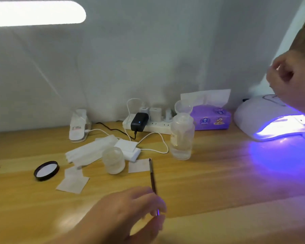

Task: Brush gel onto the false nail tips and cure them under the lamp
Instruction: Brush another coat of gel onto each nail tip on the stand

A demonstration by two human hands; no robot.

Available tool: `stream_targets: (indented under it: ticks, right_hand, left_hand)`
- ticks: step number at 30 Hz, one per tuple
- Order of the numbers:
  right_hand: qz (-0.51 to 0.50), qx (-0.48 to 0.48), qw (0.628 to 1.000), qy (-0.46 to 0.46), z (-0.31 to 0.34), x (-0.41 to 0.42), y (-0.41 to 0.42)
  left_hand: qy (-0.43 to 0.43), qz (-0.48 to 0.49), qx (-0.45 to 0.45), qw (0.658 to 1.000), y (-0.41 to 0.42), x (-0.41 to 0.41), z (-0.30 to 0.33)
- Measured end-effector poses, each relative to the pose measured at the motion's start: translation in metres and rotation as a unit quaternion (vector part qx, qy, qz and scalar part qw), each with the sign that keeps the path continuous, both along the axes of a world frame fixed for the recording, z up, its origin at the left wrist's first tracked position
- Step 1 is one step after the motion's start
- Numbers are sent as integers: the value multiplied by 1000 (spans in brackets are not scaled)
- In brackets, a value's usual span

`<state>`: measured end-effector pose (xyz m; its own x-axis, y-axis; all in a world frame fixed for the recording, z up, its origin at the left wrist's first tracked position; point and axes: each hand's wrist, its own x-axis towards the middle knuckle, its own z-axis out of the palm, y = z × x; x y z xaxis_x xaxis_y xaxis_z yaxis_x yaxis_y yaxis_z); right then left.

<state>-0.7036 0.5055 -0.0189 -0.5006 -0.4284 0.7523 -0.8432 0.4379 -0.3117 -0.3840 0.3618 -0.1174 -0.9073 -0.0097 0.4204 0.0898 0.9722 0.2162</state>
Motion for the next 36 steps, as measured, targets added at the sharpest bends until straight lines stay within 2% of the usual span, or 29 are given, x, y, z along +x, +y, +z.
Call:
stream_targets:
  ticks: [2, 4, 7, 9, 11, 13, 15, 17, 19, 23, 25, 28, 30, 32, 34, 36]
  right_hand:
    - [51, 35, 995, 81, -1, 37, -13]
    - [139, 117, 962, 202, -14, 76, -24]
    - [291, 237, 847, 376, -45, 118, -47]
    - [332, 327, 788, 403, -69, 128, -59]
    - [328, 417, 756, 384, -85, 140, -70]
    - [305, 492, 724, 377, -93, 150, -86]
    - [306, 537, 704, 351, -98, 150, -102]
    - [333, 518, 694, 374, -92, 154, -112]
    - [372, 437, 709, 411, -89, 155, -116]
    - [424, 412, 688, 420, -87, 153, -122]
    - [426, 381, 699, 430, -82, 150, -123]
    - [413, 286, 775, 383, -75, 153, -123]
    - [401, 177, 846, 303, -78, 163, -125]
    - [347, 44, 915, 201, -90, 178, -132]
    - [291, -52, 950, 97, -103, 196, -142]
    - [277, -109, 955, 11, -113, 210, -154]
  left_hand:
    - [15, 42, 11, 999, -17, 14, -11]
    - [23, 81, 29, 996, -29, 28, -16]
    - [39, 115, 23, 992, -45, 43, -24]
    - [26, 112, -18, 993, -56, 52, -23]
    - [-5, 101, -61, 993, -64, 57, -23]
    - [-30, 102, -66, 992, -70, 63, -26]
    - [-34, 108, -47, 992, -75, 67, -30]
    - [-24, 97, -41, 994, -80, 71, -35]
    - [-12, 85, -27, 996, -83, 72, -37]
    - [24, 67, -2, 997, -85, 71, -43]
    - [52, 72, 22, 996, -86, 74, -46]
    - [102, 87, 47, 990, -90, 76, -49]
    - [124, 86, 63, 987, -92, 77, -50]
    - [146, 74, 85, 983, -93, 78, -49]
    - [174, 57, 114, 976, -94, 79, -48]
    - [203, 46, 139, 968, -95, 81, -43]
